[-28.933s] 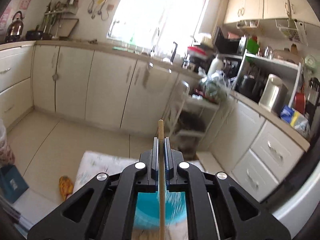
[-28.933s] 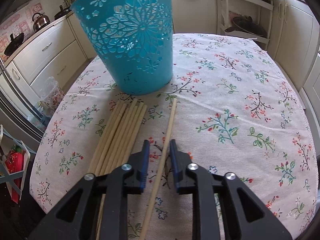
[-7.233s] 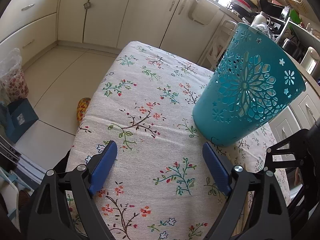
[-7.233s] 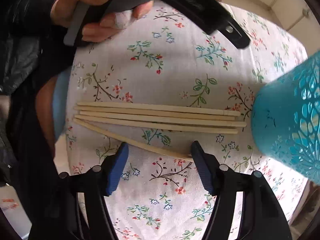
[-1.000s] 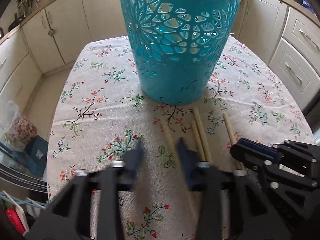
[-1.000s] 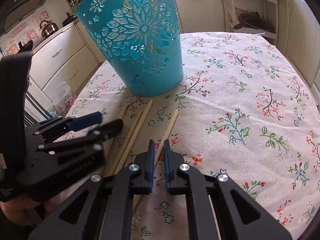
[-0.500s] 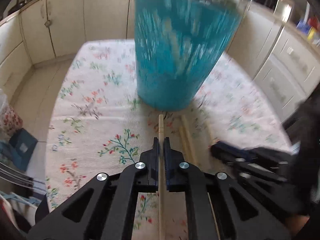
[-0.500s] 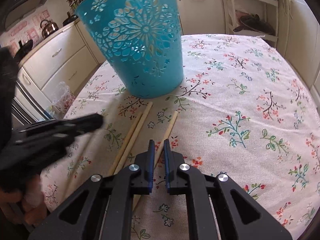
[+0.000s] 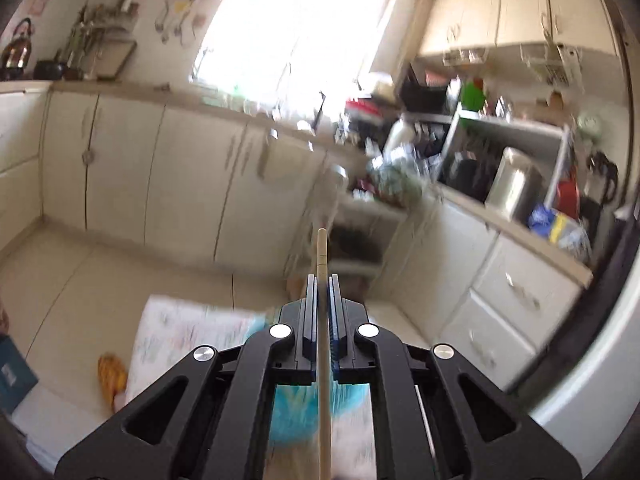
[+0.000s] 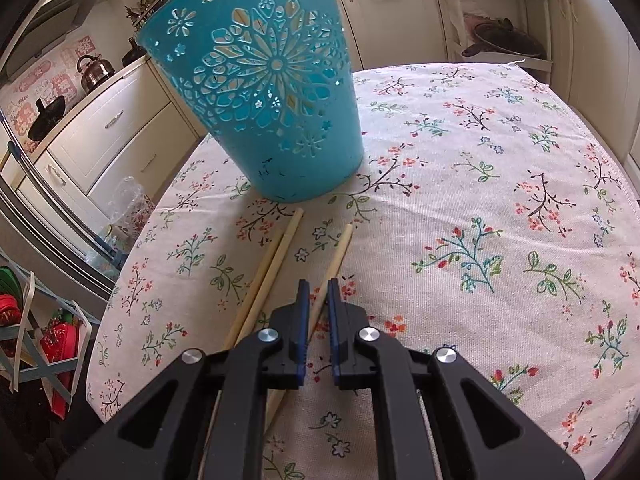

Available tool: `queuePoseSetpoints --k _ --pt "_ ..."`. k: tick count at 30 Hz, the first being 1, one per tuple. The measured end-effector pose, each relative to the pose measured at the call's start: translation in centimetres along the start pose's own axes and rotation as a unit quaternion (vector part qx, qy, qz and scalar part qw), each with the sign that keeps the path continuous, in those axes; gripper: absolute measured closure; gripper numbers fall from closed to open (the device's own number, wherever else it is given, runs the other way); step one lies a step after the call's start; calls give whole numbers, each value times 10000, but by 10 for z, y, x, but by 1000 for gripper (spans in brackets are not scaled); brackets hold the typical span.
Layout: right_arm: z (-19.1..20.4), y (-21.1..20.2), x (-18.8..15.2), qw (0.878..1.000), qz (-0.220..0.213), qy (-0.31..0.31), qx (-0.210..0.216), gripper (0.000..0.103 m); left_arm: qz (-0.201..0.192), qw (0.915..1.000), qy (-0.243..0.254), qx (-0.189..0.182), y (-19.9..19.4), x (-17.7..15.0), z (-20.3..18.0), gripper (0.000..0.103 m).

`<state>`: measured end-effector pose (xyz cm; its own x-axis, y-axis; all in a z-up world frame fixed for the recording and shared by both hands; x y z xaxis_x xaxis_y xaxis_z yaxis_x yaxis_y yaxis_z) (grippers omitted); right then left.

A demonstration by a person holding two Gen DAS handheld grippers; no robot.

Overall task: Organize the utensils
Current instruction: 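Lift the stick over the teal cup and open the left gripper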

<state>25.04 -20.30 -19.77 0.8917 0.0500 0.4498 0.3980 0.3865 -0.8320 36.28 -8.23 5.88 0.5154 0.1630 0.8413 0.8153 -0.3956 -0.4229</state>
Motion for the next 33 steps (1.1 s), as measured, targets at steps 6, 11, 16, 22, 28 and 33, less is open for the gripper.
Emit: queuePoseSetpoints --k 6,11,16,22,28,33 --pt "-2 0 1 9998 1 99 176 93 -484 9984 -156 246 47 44 -3 98" --pt "-2 0 0 9994 13 166 291 93 -374 9981 -233 423 83 35 6 98" --pt "-2 0 1 9994 16 169 297 93 -167 9982 -182 543 97 9 17 98" --pt "-5 0 1 9994 25 163 304 93 276 9980 67 566 104 -24 19 98" --pt "0 1 1 9998 27 28 187 90 456 9964 28 715 78 -45 38 85" --pt "3 2 0 10000 27 -62 39 90 287 9937 -319 1033 35 -62 74 60"
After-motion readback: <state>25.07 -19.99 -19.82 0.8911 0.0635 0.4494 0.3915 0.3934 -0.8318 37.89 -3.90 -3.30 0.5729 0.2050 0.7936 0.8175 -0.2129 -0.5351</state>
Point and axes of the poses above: each gripper's, at about its wrist camera, not at the fingertips, and y roughly the way its jaws point, z to its left, x to its top, the point moved 10 cm from there along y, roughly the way its jaws point, and after that the axes turned 10 degrees about z, right-handed, at the moved point
